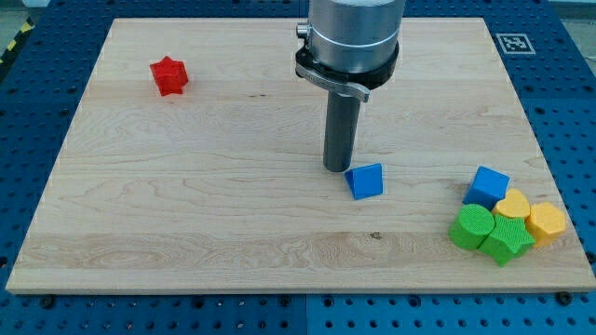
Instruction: Move the blue triangle closer to the group of block
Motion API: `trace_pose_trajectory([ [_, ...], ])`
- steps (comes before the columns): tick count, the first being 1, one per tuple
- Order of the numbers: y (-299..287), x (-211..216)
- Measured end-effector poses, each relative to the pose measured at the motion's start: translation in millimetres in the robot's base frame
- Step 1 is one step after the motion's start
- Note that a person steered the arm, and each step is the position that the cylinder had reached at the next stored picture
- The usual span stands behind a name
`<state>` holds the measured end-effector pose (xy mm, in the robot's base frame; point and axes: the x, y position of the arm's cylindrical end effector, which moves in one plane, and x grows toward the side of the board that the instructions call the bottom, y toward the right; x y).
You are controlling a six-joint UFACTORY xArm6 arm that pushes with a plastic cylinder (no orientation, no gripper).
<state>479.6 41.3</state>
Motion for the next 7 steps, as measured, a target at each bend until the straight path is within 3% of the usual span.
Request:
trace_pose_trajectory([
  [4, 13.4, 36.0],
  [7, 96.0, 36.0],
])
